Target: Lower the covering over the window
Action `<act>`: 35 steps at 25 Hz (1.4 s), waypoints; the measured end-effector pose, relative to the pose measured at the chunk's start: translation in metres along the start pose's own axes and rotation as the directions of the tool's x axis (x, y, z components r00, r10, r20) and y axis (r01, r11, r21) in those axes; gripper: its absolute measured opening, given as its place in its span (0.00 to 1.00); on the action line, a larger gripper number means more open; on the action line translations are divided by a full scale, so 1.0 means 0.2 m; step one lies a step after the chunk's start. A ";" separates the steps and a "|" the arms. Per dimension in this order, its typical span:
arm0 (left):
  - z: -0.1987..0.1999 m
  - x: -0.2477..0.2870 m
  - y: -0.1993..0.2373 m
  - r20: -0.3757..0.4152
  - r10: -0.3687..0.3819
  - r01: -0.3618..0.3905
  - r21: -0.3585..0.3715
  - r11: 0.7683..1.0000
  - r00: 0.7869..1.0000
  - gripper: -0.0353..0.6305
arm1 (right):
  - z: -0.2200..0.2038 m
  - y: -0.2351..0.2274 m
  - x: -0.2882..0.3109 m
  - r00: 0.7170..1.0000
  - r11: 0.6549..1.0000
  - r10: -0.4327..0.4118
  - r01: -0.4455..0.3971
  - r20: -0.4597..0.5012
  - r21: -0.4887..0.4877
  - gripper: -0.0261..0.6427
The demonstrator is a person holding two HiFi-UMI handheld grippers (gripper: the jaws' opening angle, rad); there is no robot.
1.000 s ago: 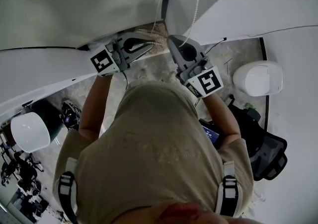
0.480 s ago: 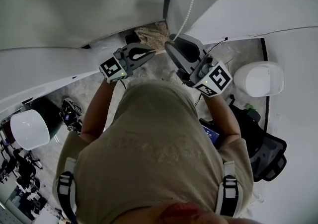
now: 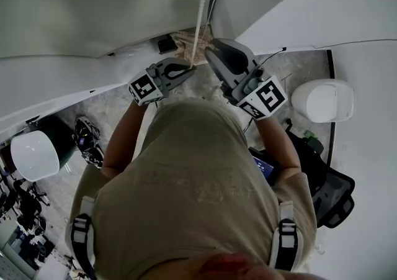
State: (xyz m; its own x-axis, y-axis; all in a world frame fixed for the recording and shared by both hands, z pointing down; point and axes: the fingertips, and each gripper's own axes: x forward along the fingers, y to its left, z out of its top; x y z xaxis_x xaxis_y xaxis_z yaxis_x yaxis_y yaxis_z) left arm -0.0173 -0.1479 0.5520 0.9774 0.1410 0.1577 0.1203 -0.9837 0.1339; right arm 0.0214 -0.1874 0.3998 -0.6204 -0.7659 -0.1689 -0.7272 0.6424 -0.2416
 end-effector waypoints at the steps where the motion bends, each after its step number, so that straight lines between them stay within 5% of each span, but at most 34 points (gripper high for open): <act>1: 0.00 0.00 -0.01 0.002 -0.004 0.004 0.001 1.000 1.000 0.07 | 0.00 0.02 0.01 1.000 1.000 0.028 -0.028 0.000 0.011 0.19; 6: 0.00 0.02 -0.03 -0.002 -0.012 0.012 0.002 1.000 1.000 0.07 | 0.03 0.17 0.06 0.991 0.991 0.132 -0.132 -0.005 0.002 0.21; 10: -0.01 0.02 -0.03 -0.008 -0.013 0.013 0.005 1.000 1.000 0.07 | 0.01 0.15 0.07 0.995 0.994 0.100 -0.101 -0.029 -0.044 0.12; 25: -0.05 0.06 -0.03 -0.014 -0.021 0.021 0.023 1.000 1.000 0.07 | -0.05 0.12 0.11 0.995 0.996 0.069 -0.073 -0.079 -0.049 0.06; 28: 0.01 0.03 -0.02 0.061 -0.007 0.007 -0.001 1.000 0.998 0.07 | -0.05 0.02 0.09 0.993 0.999 0.004 0.000 -0.115 0.034 0.05; 31: 0.17 -0.07 0.04 0.195 0.013 -0.002 -0.054 0.999 0.981 0.22 | -0.13 -0.03 0.08 0.981 0.999 -0.042 0.040 -0.190 -0.014 0.05; 35: 0.58 -0.14 0.17 0.314 0.095 -0.099 -0.003 0.995 0.945 0.28 | -0.45 -0.11 0.05 0.927 0.997 -0.073 0.075 -0.368 -0.006 0.05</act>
State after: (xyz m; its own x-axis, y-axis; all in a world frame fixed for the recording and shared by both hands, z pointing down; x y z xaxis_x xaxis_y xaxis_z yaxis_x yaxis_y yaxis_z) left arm -0.0203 -0.1985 0.4381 0.9893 0.0050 -0.1460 0.0228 -0.9925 0.1204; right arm 0.0039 -0.2061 0.4898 -0.6304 -0.7467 0.2122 -0.7739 0.5830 -0.2474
